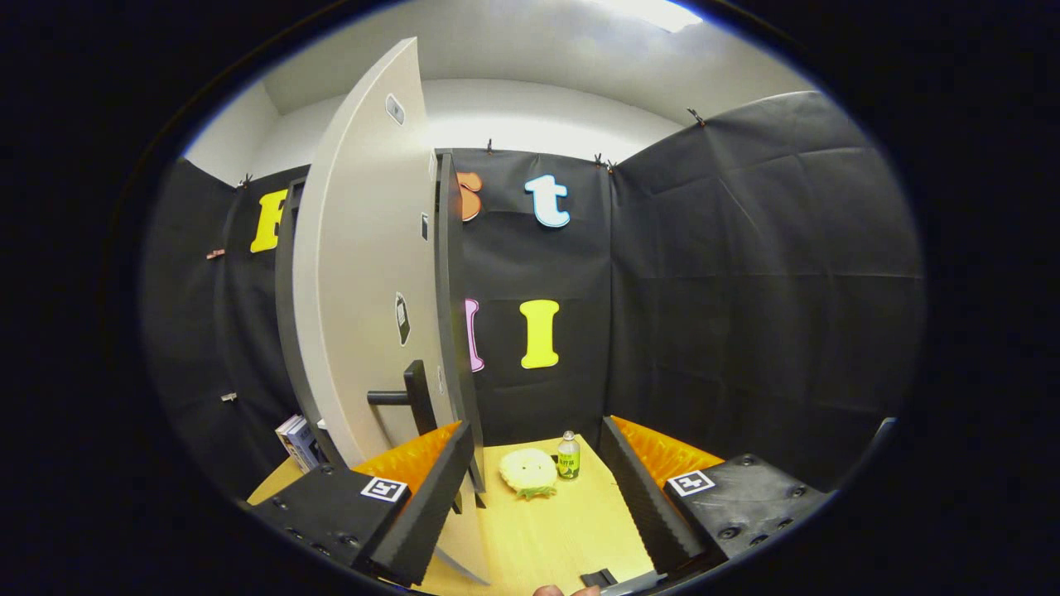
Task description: Open the shoe cabinet door, grab the shoes and put them into the shoe cabinet, then close the shoe cabinet door.
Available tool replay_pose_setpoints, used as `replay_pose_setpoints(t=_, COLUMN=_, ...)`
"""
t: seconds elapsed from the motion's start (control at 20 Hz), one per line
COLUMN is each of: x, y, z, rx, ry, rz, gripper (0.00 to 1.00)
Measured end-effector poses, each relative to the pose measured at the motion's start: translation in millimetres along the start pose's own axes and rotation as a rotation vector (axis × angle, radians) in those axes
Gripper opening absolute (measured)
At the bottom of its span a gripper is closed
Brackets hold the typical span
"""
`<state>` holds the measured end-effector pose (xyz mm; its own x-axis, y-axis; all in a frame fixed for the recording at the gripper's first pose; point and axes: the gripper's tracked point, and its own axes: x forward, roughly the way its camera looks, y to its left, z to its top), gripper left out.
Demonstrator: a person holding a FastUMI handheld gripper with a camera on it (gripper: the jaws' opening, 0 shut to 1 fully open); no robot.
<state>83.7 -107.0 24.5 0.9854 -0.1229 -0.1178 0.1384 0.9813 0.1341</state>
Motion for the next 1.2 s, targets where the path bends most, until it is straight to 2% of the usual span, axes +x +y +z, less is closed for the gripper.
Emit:
replay_pose_setpoints(t=0.25, x=-2.7, y=1.5, z=1.9, rx=0.007, ry=0.009, rz=0.006, gripper=0.98)
replay_pose_setpoints(t=0.45, x=-14.7, y=17.9, z=5.4, rx=0.024, ry=0.031, rz=0.048, gripper=0.98)
replay_pose_setpoints(t=0.65, x=-18.3, y=87.5, z=-7.6, rx=0.013, ry=0.033, rz=0.103, gripper=0.98)
replay_pose_setpoints(t=0.85, x=-17.0, y=137.6, z=-11.5, rx=0.016, ry=0.022, rz=0.150, gripper=0.98)
replay_pose_setpoints(t=1.05, x=-2.3, y=184.5, z=-19.6, rx=0.018, ry=0.019, rz=0.161, gripper=0.98)
replay_pose_setpoints(t=1.2, x=6.5, y=217.1, z=-28.2, rx=0.010, ry=0.020, rz=0.208, gripper=0.98)
